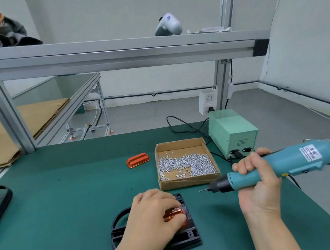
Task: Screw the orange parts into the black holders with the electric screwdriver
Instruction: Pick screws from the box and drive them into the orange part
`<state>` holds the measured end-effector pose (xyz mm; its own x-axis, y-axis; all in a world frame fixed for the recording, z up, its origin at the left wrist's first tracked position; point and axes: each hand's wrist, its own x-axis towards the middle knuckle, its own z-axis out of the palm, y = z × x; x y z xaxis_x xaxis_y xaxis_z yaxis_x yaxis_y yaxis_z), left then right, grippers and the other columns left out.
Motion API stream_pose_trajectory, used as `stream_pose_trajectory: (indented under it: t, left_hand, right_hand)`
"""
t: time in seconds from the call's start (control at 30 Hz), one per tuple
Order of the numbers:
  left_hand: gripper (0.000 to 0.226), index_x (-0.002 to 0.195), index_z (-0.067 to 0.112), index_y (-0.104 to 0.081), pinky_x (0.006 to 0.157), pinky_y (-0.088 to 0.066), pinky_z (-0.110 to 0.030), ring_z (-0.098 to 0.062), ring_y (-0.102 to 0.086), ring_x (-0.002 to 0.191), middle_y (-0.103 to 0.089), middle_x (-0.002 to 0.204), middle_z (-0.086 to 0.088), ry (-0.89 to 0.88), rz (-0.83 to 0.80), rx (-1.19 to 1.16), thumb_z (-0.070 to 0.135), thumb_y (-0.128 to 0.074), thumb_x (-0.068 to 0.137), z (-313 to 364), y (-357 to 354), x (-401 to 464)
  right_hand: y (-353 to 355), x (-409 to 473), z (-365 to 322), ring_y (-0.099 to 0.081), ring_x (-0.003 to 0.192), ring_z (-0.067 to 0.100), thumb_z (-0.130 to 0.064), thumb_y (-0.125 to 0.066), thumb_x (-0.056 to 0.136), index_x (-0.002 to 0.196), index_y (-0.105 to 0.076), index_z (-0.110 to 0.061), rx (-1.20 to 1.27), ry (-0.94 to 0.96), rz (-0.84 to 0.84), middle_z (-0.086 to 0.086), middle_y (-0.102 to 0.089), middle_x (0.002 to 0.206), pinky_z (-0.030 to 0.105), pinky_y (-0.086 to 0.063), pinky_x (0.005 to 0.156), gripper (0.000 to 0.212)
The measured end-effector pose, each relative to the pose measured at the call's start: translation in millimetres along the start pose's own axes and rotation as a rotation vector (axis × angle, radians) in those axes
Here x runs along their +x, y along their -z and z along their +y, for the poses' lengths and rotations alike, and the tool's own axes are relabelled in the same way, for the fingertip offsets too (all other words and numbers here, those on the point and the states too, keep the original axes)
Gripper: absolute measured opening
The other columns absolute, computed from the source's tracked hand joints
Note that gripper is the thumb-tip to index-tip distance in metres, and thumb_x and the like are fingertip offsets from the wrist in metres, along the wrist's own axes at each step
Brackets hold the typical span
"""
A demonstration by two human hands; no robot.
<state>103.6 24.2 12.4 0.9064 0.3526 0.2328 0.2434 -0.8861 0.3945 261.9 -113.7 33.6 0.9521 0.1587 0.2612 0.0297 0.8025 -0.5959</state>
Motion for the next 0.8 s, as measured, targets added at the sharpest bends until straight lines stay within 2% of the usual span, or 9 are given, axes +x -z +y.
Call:
stream_pose_trajectory:
  t: [0.1,0.23,0.3,0.37,0.43,0.53,0.7,0.8]
  left_hand:
    - [0.024,0.106,0.035,-0.069,0.100,-0.023,-0.022,0.002,-0.043,0.114,-0.060,0.113,0.026,0.000,0.048,-0.031,0.044,-0.054,0.089,4.0,4.9,26.1]
    - [0.018,0.097,0.027,-0.072,0.099,-0.038,-0.032,-0.011,-0.054,0.103,-0.068,0.105,0.012,0.067,0.026,-0.143,0.028,-0.057,0.089,11.0,4.8,60.4]
    - [0.019,0.100,0.026,-0.072,0.101,-0.038,-0.033,-0.013,-0.056,0.108,-0.068,0.112,0.010,0.110,-0.005,-0.158,0.026,-0.056,0.090,13.2,-0.2,75.8]
    - [0.022,0.106,0.027,-0.071,0.099,-0.040,-0.027,-0.012,-0.056,0.112,-0.066,0.118,0.011,0.138,-0.039,-0.156,0.026,-0.054,0.092,15.4,-6.8,90.3]
    - [0.024,0.111,0.026,-0.069,0.095,-0.042,-0.025,-0.012,-0.057,0.112,-0.066,0.120,0.008,0.164,-0.093,-0.157,0.024,-0.054,0.093,18.2,-12.4,104.1]
    - [0.025,0.115,0.022,-0.068,0.094,-0.047,-0.029,-0.015,-0.061,0.105,-0.067,0.118,0.003,0.207,-0.173,-0.173,0.020,-0.057,0.092,22.2,-18.3,121.2]
    - [0.021,0.106,0.015,-0.071,0.095,-0.049,-0.033,-0.018,-0.062,0.104,-0.067,0.116,-0.002,0.269,-0.263,-0.217,0.011,-0.066,0.087,25.8,-23.1,142.4]
    - [0.018,0.099,0.015,-0.074,0.095,-0.050,-0.035,-0.019,-0.062,0.103,-0.069,0.113,-0.002,0.289,-0.300,-0.166,0.007,-0.070,0.083,25.0,-23.5,151.7]
  right_hand:
    - [1.1,-1.5,-0.8,-0.040,0.049,0.011,-0.001,-0.048,0.086,0.080,-0.053,-0.023,-0.008,0.003,-0.014,-0.006,-0.039,0.057,0.023,-0.044,0.057,0.023]
    - [-0.4,-2.1,-1.3,-0.039,0.047,0.010,-0.003,-0.051,0.081,0.080,-0.052,-0.021,-0.004,-0.006,-0.019,-0.006,-0.039,0.055,0.023,-0.044,0.055,0.018]
    - [0.3,-1.2,-2.1,-0.038,0.048,0.010,-0.004,-0.052,0.079,0.079,-0.052,-0.022,0.003,-0.013,-0.001,-0.006,-0.038,0.055,0.023,-0.043,0.055,0.018]
    - [2.2,0.0,-3.5,-0.037,0.048,0.010,-0.004,-0.053,0.079,0.079,-0.052,-0.023,0.016,-0.026,0.020,-0.006,-0.037,0.056,0.023,-0.042,0.055,0.018]
    - [4.4,0.7,-4.2,-0.036,0.048,0.010,-0.006,-0.053,0.077,0.080,-0.051,-0.022,0.027,-0.040,0.037,-0.006,-0.036,0.056,0.023,-0.042,0.054,0.017]
    - [5.6,1.1,-3.9,-0.036,0.048,0.010,-0.006,-0.053,0.077,0.080,-0.052,-0.023,0.038,-0.049,0.048,-0.006,-0.036,0.056,0.022,-0.042,0.054,0.017]
    - [5.5,2.9,-4.0,-0.037,0.047,0.009,-0.005,-0.053,0.076,0.079,-0.053,-0.024,0.049,-0.047,0.060,-0.008,-0.037,0.054,0.021,-0.043,0.054,0.019]
    - [4.8,2.7,-3.4,-0.038,0.046,0.009,-0.004,-0.054,0.074,0.079,-0.053,-0.023,0.049,-0.055,0.067,-0.008,-0.037,0.053,0.022,-0.043,0.053,0.019]
